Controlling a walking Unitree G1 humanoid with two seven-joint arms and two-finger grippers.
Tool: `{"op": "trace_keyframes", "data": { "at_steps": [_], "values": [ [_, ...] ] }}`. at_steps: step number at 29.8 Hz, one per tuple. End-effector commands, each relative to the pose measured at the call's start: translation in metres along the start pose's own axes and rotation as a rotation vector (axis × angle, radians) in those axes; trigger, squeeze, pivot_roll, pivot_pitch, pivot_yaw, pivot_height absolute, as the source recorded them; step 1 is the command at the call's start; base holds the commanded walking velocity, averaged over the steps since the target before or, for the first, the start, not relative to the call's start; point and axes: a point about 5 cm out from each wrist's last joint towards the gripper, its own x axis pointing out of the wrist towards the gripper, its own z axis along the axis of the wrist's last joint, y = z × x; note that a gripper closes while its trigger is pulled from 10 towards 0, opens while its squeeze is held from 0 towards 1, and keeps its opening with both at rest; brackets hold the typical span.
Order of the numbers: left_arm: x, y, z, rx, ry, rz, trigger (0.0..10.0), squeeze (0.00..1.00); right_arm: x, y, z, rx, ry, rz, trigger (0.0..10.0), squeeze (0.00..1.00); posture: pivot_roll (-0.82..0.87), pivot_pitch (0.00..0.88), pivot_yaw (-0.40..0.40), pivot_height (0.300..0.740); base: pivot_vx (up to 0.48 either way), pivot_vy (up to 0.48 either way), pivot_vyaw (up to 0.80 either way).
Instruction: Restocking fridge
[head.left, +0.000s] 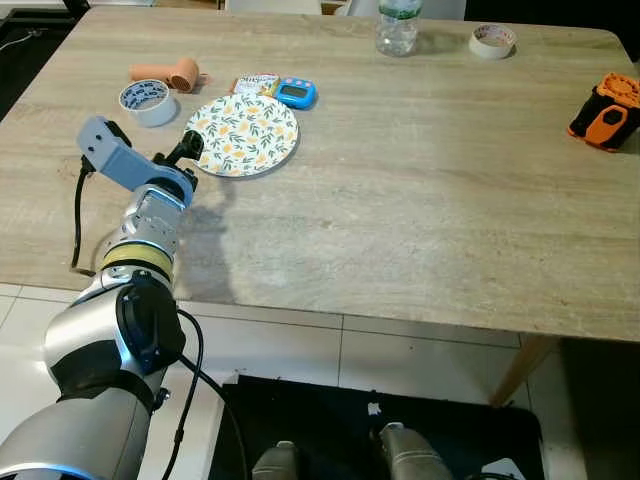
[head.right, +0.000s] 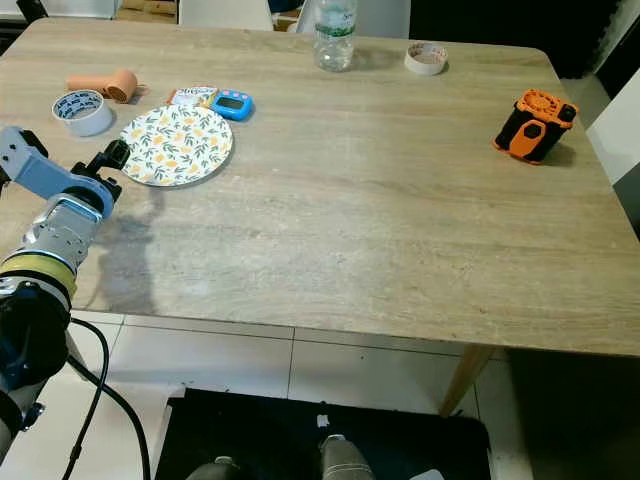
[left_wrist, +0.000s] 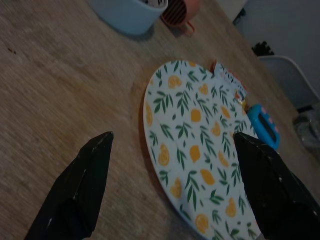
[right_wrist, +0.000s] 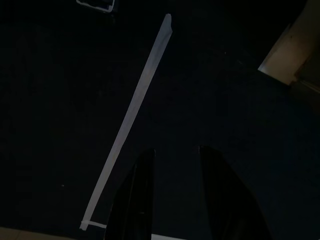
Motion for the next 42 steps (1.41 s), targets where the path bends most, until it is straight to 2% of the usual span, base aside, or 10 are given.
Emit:
{"op": "trace_keyframes", "data": {
  "at_steps": [1, 8, 19, 20, 25, 26, 29, 38, 39, 42],
  "values": [
    [0.0, 0.0, -0.004, -0.042, 0.006, 0.023, 10.0, 0.0, -0.002, 0.0, -0.011, -0.003, 0.03, 0.0, 10.0, 0.0, -0.1, 0.267, 0.004, 0.74, 0.0, 0.0, 0.0],
    [0.002, -0.003, -0.004, -0.065, 0.007, 0.037, 10.0, 0.0, -0.003, -0.003, -0.013, -0.014, 0.023, -0.004, 10.0, 0.0, -0.13, 0.315, -0.009, 0.74, 0.0, 0.0, 0.0],
    [0.003, -0.009, -0.002, -0.082, 0.004, 0.033, 10.0, 0.0, -0.011, -0.012, -0.037, -0.041, 0.052, -0.016, 10.0, 0.0, -0.17, 0.375, -0.023, 0.74, 0.0, 0.0, 0.0],
    [0.005, -0.016, -0.003, -0.099, 0.013, 0.001, 10.0, 0.0, -0.012, -0.013, -0.04, -0.043, 0.054, -0.017, 10.0, 0.0, -0.18, 0.413, -0.023, 0.74, 0.0, 0.0, 0.0],
    [0.006, -0.024, -0.004, -0.113, 0.028, -0.038, 10.0, 0.0, -0.012, -0.013, -0.041, -0.044, 0.05, -0.017, 10.0, 0.0, -0.18, 0.422, -0.023, 0.74, 0.0, 0.0, 0.0],
    [0.008, -0.039, -0.011, -0.12, 0.059, -0.1, 10.0, 0.0, -0.013, -0.01, -0.041, -0.052, 0.037, -0.014, 10.0, 0.0, -0.18, 0.436, -0.022, 0.74, 0.0, 0.0, 0.0],
    [0.009, -0.05, -0.017, -0.117, 0.08, -0.129, 10.0, 0.0, -0.012, -0.009, -0.04, -0.058, 0.028, -0.012, 10.0, 0.0, -0.19, 0.439, -0.021, 0.74, 0.0, 0.0, 0.0],
    [0.01, -0.063, -0.024, -0.15, 0.121, -0.154, 10.0, 0.0, -0.013, -0.015, -0.04, -0.055, 0.022, -0.029, 10.0, 0.0, -0.2, 0.432, -0.017, 0.74, 0.0, 0.0, 0.0],
    [0.01, -0.064, -0.026, -0.15, 0.132, -0.152, 0.0, 0.0, -0.014, -0.016, -0.041, -0.054, 0.024, -0.031, 10.0, 0.0, -0.2, 0.427, -0.015, 0.74, 0.0, 0.0, 0.0],
    [0.01, -0.068, -0.027, -0.18, 0.136, -0.167, 0.0, 0.0, -0.014, -0.016, -0.043, -0.047, 0.03, -0.035, 10.0, 0.0, -0.2, 0.42, -0.013, 0.74, 0.0, 0.0, 0.0]
  ]
}}
